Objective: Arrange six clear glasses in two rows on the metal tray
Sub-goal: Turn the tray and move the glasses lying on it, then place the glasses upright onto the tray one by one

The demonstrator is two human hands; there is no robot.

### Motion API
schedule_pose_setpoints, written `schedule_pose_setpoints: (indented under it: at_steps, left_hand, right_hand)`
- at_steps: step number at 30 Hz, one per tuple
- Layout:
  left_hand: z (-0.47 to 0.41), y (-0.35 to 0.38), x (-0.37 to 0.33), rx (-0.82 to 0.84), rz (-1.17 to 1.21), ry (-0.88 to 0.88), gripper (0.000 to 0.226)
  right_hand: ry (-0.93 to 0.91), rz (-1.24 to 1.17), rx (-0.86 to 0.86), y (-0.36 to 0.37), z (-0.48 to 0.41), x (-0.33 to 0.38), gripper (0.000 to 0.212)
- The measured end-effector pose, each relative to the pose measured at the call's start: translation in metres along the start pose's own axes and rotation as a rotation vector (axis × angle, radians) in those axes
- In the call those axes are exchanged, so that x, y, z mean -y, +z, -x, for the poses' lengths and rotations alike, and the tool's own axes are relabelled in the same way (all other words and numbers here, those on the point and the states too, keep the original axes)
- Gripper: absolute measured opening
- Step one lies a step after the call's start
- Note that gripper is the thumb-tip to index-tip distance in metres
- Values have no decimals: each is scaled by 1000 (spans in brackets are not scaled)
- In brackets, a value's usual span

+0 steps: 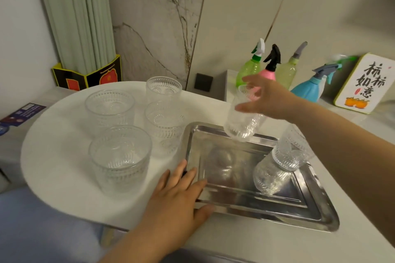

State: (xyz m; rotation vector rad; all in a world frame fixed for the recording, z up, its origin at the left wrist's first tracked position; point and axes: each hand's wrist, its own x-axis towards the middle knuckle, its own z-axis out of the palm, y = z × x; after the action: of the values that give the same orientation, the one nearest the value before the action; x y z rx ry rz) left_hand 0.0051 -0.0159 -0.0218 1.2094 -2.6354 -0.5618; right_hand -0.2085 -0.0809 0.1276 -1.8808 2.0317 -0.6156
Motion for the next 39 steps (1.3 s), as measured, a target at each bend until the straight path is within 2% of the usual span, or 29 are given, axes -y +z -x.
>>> schedule_pose_setpoints:
  at_steps: [3, 8, 17, 19, 22, 25, 28, 30, 32, 35, 37, 39]
  left_hand:
    - [-1, 1, -1, -6, -25, -11, 57]
    - [1, 3, 0, -32, -36, -23, 58]
    - [0, 3, 0, -74, -11, -17, 89]
    - [2, 3, 0, -91, -20, -12, 85]
    - [8, 4, -1, -99, -54, 3, 62]
    - [23, -2, -2, -135, -32, 21, 58]
    - [42, -18, -11, -349, 3, 84, 50]
    - [56, -30, -13, -523, 88, 62, 43]
    - [69, -40, -12, -685, 174, -23, 37]
    - [80, -52, -3, -884, 299, -280, 23]
    - [79, -54, 6, -911, 378, -438, 43]
    - [75, -56, 14, -891, 408, -509, 66]
  right_hand:
    - [-10, 45, 42, 6, 20, -11, 75]
    - [5, 110, -5, 16, 29, -22, 79]
    - [51, 142, -42, 35, 29, -30, 79]
    - [55, 151, -65, 37, 34, -27, 81]
    - [22, 179, -156, 37, 52, -24, 81]
    - [-13, 136, -263, 46, 88, -28, 75]
    - [-9, 94, -310, 66, 133, -40, 69]
    - [46, 107, -287, 80, 157, -50, 63]
    - [94, 116, -253, 89, 172, -58, 58]
    - [104, 167, -203, 96, 180, -62, 53]
    - [120, 213, -161, 100, 185, -63, 57]
    - [112, 266, -172, 103, 190, -63, 77]
